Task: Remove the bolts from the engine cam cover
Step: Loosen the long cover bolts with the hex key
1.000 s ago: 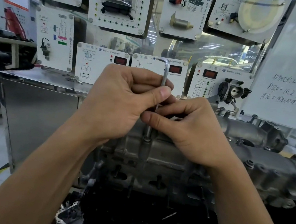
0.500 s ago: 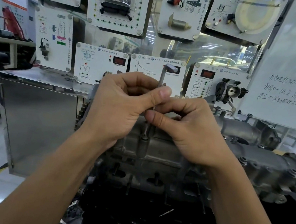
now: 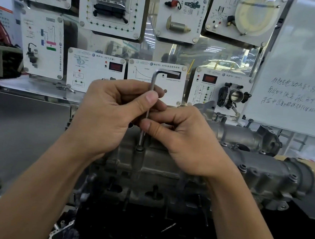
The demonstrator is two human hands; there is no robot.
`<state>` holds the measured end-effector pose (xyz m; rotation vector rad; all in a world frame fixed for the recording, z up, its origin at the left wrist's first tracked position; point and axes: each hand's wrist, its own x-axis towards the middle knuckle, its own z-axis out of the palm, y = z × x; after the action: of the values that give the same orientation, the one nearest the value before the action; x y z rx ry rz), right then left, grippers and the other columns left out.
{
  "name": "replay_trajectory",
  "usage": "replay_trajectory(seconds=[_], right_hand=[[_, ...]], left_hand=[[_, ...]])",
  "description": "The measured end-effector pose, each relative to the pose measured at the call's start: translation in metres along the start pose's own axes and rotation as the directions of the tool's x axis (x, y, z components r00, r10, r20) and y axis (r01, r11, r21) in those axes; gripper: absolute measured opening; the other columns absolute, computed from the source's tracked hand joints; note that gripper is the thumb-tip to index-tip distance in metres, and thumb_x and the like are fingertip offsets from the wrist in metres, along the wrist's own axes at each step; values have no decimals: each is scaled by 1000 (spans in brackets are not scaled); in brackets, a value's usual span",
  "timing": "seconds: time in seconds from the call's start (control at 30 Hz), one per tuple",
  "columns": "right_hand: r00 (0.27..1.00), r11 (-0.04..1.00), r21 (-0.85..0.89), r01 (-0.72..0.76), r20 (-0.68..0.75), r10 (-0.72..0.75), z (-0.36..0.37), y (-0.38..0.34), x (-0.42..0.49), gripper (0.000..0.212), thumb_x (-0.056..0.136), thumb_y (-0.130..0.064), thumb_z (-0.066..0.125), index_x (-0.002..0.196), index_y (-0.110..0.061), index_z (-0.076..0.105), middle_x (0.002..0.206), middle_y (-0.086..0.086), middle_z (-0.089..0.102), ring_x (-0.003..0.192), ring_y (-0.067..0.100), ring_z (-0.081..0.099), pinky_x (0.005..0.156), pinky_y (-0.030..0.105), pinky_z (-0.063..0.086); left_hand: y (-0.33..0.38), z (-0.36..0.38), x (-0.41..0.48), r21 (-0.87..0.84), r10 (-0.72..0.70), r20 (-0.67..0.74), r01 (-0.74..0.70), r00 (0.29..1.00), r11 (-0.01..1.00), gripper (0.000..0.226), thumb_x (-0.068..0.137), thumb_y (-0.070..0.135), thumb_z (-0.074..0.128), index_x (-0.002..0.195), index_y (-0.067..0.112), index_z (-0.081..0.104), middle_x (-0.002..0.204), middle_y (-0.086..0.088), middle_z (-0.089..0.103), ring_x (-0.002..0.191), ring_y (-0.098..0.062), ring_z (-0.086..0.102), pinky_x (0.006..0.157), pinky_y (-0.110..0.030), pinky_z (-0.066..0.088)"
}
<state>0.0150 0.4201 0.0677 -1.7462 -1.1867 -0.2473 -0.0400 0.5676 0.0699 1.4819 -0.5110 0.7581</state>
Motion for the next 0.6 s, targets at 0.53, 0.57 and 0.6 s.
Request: replay_trajectory(seconds=[0.53, 0.57, 0.6], right_hand=[[988, 998, 59, 12, -156, -2, 11, -5, -2, 21, 79, -8, 81, 67, 4, 70, 63, 18, 67, 54, 14, 54, 53, 28, 46], [988, 998, 60, 14, -157, -4, 11, -5, -2, 22, 80, -8, 81, 68, 6, 69, 64, 21, 67, 56, 16, 54, 53, 30, 46], [988, 998, 59, 11, -154, -2, 11, -5, -2, 23, 80, -8, 80, 69, 8, 69, 66, 23, 66, 56, 18, 53, 53, 30, 45]], left_hand=[[-2, 5, 3, -107, 2, -106, -14, 994, 994, 19, 52, 28, 84, 58, 24, 66, 59, 4, 68, 55, -9, 67, 53, -20, 53], [-2, 3, 3, -103, -8, -90, -2, 996, 995, 20, 53, 28, 84, 61, 23, 66, 60, 3, 68, 55, -10, 67, 53, -20, 54], [-3, 1, 3, -95, -19, -63, 13, 998, 995, 21, 57, 28, 85, 65, 21, 67, 61, 3, 68, 56, -11, 67, 53, -20, 53]])
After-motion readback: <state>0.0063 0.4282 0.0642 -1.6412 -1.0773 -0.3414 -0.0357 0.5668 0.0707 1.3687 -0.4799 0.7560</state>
